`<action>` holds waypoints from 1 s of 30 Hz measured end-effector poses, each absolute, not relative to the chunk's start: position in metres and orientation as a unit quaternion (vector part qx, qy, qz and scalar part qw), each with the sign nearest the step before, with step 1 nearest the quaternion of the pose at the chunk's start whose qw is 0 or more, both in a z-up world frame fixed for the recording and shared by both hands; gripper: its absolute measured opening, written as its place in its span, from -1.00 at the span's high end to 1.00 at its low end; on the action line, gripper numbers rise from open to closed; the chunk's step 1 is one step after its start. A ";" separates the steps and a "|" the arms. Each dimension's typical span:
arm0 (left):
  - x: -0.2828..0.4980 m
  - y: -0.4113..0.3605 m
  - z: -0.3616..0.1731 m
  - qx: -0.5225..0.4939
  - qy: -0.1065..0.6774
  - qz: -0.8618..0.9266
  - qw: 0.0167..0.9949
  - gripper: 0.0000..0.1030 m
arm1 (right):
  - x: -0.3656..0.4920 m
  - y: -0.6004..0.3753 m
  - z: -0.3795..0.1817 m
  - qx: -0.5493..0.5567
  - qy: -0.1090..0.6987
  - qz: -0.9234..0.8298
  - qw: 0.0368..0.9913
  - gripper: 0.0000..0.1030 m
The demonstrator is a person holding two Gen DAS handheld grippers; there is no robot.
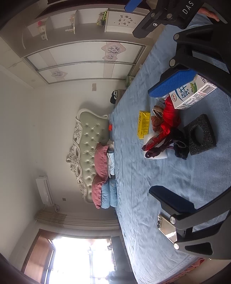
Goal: Collect trash
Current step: 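Move both tools toward the items on the bed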
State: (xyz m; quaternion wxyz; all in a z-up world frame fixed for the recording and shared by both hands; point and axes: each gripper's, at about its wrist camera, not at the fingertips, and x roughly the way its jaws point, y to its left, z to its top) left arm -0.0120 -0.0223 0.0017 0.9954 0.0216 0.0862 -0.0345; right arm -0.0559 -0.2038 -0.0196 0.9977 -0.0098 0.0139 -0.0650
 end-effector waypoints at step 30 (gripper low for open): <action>-0.009 -0.026 -0.011 0.024 0.101 -0.045 0.994 -0.93 | -0.057 -0.203 -0.020 -0.008 0.031 -0.071 0.997 -0.85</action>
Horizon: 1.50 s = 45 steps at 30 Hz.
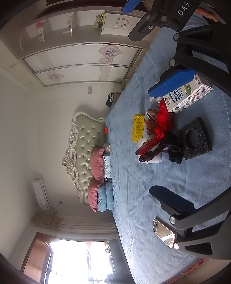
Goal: Collect trash
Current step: 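Move both tools toward the items on the bed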
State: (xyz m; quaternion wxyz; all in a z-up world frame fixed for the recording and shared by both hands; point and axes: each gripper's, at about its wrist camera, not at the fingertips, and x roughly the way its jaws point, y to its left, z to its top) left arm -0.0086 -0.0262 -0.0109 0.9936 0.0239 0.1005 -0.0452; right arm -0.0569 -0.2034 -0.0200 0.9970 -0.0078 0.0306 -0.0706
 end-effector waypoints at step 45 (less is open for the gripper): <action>-0.001 -0.009 -0.020 0.008 0.123 -0.037 0.992 -0.93 | -0.056 -0.195 -0.028 -0.016 0.046 -0.050 0.998 -0.85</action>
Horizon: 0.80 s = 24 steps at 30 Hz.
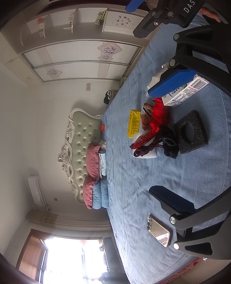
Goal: Collect trash
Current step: 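Move both tools toward the items on the bed, then grasp the white milk carton with the right tool while the left tool grasps the black foam square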
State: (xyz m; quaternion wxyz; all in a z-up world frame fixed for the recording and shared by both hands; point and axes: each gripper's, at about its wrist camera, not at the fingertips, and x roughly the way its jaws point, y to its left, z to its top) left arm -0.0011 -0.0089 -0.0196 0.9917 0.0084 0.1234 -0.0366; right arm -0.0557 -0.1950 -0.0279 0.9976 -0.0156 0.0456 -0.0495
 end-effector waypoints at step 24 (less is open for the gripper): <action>0.019 0.041 -0.052 -0.021 0.183 -0.023 0.983 -0.93 | -0.008 -0.153 -0.095 -0.018 0.176 0.053 0.983 -0.02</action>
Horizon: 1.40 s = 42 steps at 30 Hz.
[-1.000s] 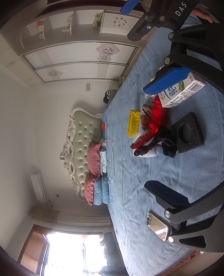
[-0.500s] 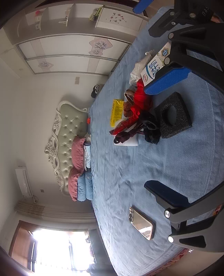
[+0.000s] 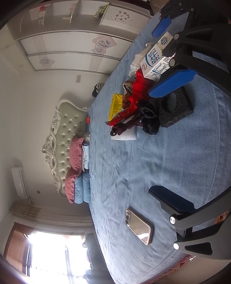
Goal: Collect trash
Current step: 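Grasp the white milk carton with the right tool while the left tool grasps the black foam square, then carry the carton and foam to the yellow bin and open both tools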
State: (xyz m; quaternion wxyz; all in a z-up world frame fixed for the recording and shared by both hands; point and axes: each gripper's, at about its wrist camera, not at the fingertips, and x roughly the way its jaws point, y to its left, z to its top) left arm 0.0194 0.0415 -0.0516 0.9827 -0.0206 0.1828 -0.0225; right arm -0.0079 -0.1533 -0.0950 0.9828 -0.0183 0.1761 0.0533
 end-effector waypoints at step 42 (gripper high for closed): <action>0.023 -0.010 -0.068 -0.087 0.259 -0.065 0.960 -0.43 | -0.040 -0.226 -0.061 0.064 0.123 0.055 0.989 0.00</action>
